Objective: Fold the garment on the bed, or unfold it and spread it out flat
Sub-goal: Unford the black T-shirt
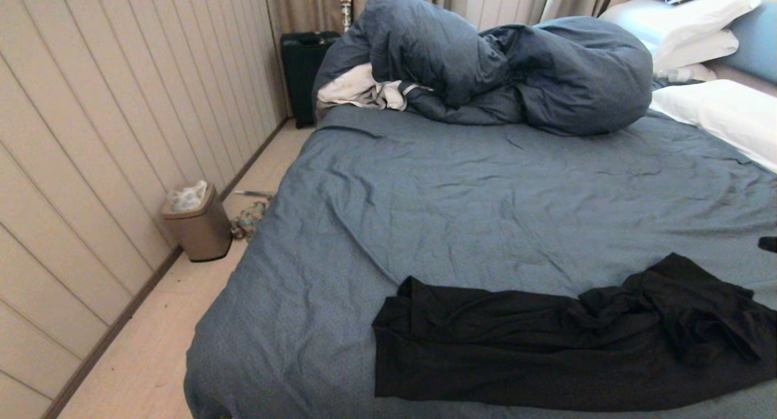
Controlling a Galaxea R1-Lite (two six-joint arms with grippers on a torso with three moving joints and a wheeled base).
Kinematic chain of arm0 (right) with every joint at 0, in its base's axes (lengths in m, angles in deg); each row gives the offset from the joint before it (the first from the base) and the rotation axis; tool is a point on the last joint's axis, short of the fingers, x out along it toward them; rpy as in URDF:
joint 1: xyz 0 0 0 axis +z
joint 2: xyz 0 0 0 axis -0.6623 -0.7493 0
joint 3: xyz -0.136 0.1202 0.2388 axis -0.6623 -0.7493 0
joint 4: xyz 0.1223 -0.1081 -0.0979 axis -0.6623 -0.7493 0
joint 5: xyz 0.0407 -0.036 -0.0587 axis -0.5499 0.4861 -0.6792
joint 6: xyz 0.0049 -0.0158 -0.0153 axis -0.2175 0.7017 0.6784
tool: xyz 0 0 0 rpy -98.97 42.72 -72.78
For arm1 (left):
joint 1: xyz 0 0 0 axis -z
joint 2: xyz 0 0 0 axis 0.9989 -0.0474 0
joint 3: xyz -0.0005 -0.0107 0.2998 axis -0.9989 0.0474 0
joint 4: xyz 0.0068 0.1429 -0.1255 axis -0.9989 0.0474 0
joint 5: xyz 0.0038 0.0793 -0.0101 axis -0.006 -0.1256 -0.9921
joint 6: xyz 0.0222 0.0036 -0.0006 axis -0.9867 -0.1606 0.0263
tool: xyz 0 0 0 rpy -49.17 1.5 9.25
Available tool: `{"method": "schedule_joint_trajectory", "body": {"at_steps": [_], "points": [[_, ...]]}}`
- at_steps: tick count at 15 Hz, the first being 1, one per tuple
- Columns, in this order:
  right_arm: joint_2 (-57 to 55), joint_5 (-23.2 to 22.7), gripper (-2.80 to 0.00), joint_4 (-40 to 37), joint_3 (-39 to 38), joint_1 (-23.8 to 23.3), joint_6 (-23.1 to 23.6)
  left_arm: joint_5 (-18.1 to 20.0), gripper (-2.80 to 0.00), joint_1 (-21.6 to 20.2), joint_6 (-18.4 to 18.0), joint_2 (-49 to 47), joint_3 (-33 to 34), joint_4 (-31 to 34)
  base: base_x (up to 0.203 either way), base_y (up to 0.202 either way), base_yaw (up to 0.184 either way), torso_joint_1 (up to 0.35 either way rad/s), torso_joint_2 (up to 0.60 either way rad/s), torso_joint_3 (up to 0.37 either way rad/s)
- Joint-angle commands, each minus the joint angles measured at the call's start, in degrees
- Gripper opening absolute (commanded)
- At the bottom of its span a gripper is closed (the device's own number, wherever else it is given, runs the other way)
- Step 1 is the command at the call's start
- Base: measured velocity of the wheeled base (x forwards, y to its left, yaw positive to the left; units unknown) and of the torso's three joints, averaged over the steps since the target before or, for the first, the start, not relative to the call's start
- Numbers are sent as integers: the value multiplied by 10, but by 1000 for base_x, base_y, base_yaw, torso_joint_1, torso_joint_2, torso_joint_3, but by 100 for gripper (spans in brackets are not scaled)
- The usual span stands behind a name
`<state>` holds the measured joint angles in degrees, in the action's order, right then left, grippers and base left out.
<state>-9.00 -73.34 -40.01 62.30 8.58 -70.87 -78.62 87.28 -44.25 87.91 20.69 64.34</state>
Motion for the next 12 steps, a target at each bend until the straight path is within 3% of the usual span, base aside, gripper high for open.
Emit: {"method": "schedule_joint_trajectory", "body": {"at_steps": [1,4,6,9,12], "points": [[49,-14,-280,-143,45,67,-1,0,-280,0,-1,0,2,4,0,0,0,0,0,0],[58,-22,-280,-286,62,216,-2,0,-280,0,-1,0,2,4,0,0,0,0,0,0],[99,-21,-280,-292,-19,260,5,1,-280,0,-6,-1,2,4,0,0,0,0,0,0],[234,2,-280,-179,-160,259,12,3,-280,0,-8,0,2,4,0,0,0,0,0,0],[351,85,-280,-38,-281,196,-3,5,-280,0,-9,0,2,4,0,0,0,0,0,0]]}}
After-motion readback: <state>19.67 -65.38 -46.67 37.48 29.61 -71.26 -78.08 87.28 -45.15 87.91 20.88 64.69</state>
